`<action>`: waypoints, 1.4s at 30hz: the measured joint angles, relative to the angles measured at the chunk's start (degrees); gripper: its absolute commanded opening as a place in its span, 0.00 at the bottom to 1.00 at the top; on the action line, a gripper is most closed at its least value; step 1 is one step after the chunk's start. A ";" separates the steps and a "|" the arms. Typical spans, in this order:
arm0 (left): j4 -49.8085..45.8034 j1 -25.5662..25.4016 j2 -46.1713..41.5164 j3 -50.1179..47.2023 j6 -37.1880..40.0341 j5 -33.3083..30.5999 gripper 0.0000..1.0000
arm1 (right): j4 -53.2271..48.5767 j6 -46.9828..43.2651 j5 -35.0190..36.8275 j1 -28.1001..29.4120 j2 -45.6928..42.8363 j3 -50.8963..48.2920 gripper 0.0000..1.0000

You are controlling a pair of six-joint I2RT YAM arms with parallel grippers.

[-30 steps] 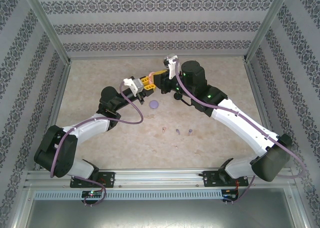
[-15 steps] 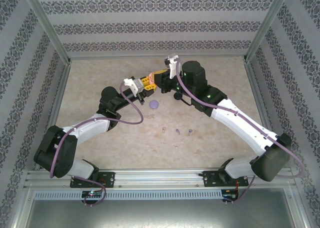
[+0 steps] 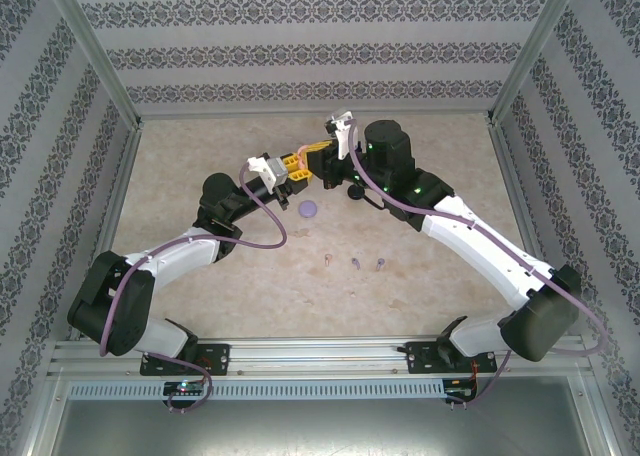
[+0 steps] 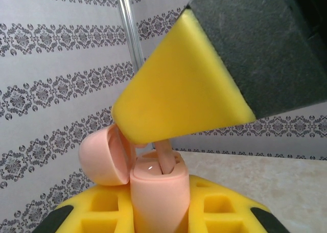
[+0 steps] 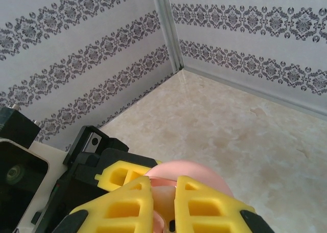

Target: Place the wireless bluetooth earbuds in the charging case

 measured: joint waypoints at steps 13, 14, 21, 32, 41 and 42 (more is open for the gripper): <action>-1.29 0.00 -0.11 0.09 -0.04 -0.63 0.00 | -2.51 -0.20 -2.34 0.11 0.66 0.72 0.57; -1.27 0.00 -0.11 0.09 -0.04 -0.66 0.00 | -2.69 0.17 -2.25 0.11 0.66 0.90 0.60; 0.33 -0.04 -0.20 0.11 -0.20 -0.92 0.00 | -4.55 6.08 0.70 -2.14 -2.21 1.27 0.71; 1.90 -0.31 -1.38 -1.51 0.24 -6.23 0.00 | -9.01 20.24 10.05 -6.78 -14.82 -5.40 0.67; 2.40 -0.22 -4.35 -3.19 0.24 -11.08 0.00 | -22.14 29.42 15.93 -1.57 0.96 -10.71 0.60; 2.45 -0.11 -4.66 -3.50 0.24 -11.34 0.00 | -23.19 30.32 16.50 -0.20 2.73 -10.64 0.60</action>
